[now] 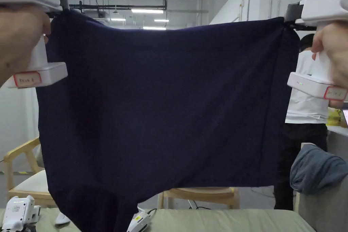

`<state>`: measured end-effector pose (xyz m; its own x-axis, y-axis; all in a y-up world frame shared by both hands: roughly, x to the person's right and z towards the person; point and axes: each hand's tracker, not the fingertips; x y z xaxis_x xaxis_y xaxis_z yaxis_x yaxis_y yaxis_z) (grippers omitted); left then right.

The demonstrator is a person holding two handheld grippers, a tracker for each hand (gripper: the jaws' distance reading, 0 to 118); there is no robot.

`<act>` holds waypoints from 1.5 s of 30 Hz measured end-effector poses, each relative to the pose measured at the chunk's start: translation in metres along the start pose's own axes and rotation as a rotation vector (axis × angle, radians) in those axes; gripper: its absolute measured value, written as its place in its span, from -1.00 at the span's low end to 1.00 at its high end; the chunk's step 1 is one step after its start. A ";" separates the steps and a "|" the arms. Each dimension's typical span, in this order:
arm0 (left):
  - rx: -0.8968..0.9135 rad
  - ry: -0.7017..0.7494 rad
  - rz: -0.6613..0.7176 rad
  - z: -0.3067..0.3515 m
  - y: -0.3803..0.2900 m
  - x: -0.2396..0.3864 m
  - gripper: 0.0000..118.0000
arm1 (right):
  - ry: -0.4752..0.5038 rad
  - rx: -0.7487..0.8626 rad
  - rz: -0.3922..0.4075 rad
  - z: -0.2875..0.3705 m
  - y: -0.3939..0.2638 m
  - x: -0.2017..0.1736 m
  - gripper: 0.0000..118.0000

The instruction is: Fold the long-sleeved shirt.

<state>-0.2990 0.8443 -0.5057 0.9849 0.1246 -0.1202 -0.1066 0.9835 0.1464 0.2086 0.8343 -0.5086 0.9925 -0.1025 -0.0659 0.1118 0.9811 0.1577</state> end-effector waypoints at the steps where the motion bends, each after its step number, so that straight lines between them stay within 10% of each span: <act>1: 0.003 0.006 -0.006 -0.004 0.001 0.001 -0.97 | 0.003 0.012 -0.003 -0.004 0.001 0.001 -0.97; 21: -0.387 -0.089 -0.058 0.029 -0.274 -0.011 -0.97 | 0.006 -0.328 0.035 0.007 -0.256 0.061 -0.97; 45: -0.778 -0.214 -0.022 0.456 -0.482 -0.092 -0.97 | 0.110 -0.742 0.126 0.406 -0.485 0.109 -0.98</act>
<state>-0.2763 0.2985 -0.1173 0.9842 0.1537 0.0874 -0.0733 0.8048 -0.5890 0.2824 0.2811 -0.1924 0.9807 -0.0039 -0.1955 -0.1026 0.8410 -0.5312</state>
